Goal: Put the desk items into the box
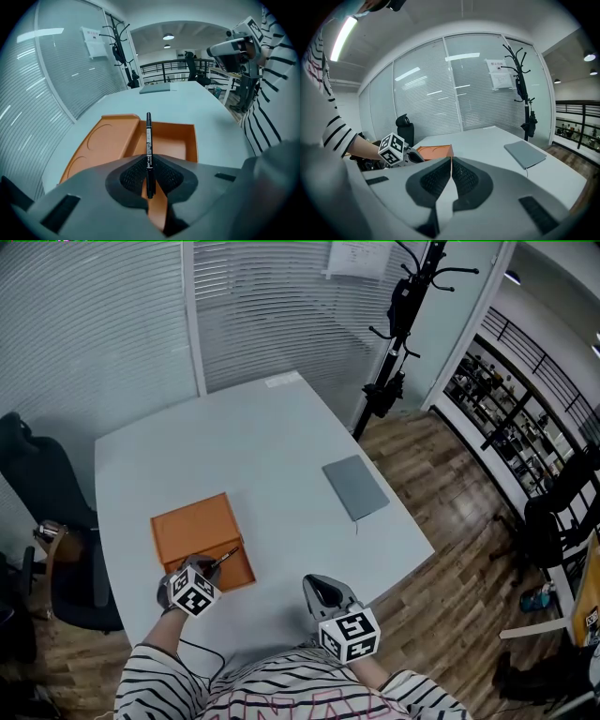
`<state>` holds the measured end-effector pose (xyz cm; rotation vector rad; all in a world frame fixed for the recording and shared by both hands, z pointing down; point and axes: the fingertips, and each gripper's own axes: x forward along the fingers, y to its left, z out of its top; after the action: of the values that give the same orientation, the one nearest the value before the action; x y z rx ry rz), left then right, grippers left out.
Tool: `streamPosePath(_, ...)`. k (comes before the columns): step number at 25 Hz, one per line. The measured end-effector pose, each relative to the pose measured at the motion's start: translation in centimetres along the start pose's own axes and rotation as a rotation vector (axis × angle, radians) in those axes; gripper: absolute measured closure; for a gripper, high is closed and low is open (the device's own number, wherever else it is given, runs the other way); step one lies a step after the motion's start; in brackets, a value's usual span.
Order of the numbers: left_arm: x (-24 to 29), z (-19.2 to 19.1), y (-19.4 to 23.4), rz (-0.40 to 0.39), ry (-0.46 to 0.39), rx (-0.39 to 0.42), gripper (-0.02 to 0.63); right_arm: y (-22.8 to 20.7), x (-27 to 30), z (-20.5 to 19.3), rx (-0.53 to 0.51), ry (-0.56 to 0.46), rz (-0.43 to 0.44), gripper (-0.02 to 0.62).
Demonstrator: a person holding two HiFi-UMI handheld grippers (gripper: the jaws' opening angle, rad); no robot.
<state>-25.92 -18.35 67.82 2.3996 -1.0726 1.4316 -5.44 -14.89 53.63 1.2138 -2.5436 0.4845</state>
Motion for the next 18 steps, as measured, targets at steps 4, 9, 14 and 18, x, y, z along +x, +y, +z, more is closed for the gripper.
streamPosePath(4,1.4,-0.6,-0.4,-0.034,0.060,0.005,0.549,0.2,0.5,-0.2,0.001,0.006,0.003,0.568)
streamPosePath(9,2.8,-1.4,-0.5,-0.047,0.137,-0.016,0.549,0.2,0.8,-0.7,0.008,0.016,0.004,0.568)
streamPosePath(14,3.7,-2.1,-0.2,-0.032,0.197,-0.038,0.549,-0.1,0.9,-0.5,0.014,0.016,0.002,0.568)
streamPosePath(18,4.3,-2.5,-0.1,-0.021,0.226,-0.057,0.549,-0.1,1.1,-0.9,0.017,0.023,0.004,0.568)
